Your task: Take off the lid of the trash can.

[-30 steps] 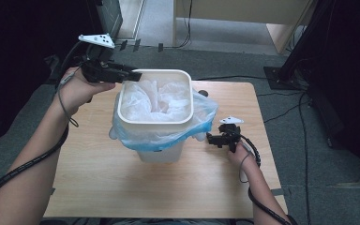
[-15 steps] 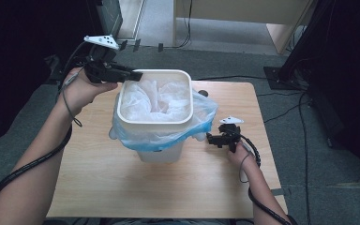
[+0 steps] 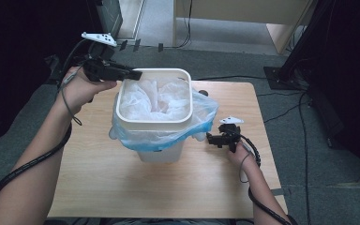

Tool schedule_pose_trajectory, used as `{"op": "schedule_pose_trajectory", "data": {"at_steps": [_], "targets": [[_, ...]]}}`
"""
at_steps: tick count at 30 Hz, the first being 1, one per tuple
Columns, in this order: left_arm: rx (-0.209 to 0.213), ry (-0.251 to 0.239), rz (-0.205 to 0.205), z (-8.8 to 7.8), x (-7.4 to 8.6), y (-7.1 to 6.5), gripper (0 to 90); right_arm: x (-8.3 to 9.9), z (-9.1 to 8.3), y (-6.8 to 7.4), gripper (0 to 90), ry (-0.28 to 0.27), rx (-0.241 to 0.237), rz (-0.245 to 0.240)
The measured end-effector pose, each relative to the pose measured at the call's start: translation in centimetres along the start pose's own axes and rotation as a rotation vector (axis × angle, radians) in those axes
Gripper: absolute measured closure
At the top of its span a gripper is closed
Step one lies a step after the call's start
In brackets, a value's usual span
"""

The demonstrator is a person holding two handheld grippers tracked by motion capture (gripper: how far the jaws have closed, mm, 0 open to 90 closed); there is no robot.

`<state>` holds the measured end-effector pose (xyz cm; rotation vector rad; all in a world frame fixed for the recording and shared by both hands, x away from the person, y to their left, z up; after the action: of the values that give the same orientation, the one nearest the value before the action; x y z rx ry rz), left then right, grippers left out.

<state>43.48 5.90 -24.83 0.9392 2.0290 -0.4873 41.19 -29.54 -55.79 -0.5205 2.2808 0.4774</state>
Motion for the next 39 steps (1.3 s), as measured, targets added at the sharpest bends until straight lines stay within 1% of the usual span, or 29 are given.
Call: {"op": "schedule_pose_trajectory", "data": {"at_steps": [4, 8, 10, 14, 19, 29, 35, 39], "targets": [[-0.006, -0.012, -0.002, -0.6, -0.3, 0.2, 75.5, 0.0, 0.0, 0.0, 10.0, 0.0, 0.0, 0.0], [-0.008, -0.026, -0.016, -1.3, -0.5, 0.4, 75.3, 0.0, 0.0, 0.0, 10.0, 0.0, 0.0, -0.001], [-0.007, -0.03, -0.017, -1.6, -0.5, 0.5, 75.2, 0.0, 0.0, 0.0, 10.0, 0.001, 0.0, -0.001], [-0.004, -0.026, -0.025, -2.1, -0.3, 0.8, 74.9, 0.0, 0.0, 0.0, 10.0, 0.0, 0.0, -0.001], [-0.007, -0.014, -0.048, -2.7, 0.0, 1.2, 74.8, 0.0, 0.0, 0.0, 10.0, 0.001, 0.0, 0.0], [-0.024, -0.018, -0.047, -4.1, 0.8, 1.9, 74.7, 0.0, 0.0, 0.0, 10.0, 0.001, 0.0, 0.001], [-0.024, -0.015, -0.053, -4.5, 1.0, 2.0, 74.6, 0.0, 0.0, 0.0, 10.0, 0.001, 0.0, 0.001], [-0.031, -0.009, -0.049, -4.9, 1.2, 2.2, 74.6, 0.0, 0.0, 0.0, 10.0, 0.001, -0.001, 0.001]]}}
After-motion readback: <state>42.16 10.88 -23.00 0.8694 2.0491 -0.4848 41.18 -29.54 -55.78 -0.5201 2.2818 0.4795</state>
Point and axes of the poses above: each handheld gripper's, and its own axes: z roughly forward along the jaws, x roughly out of its underside, y roughly to its left, the point moved 5 cm from there along z, roughly forward along the jaws, and after that the axes turned 13 degrees about -x, right-handed, at the moved point
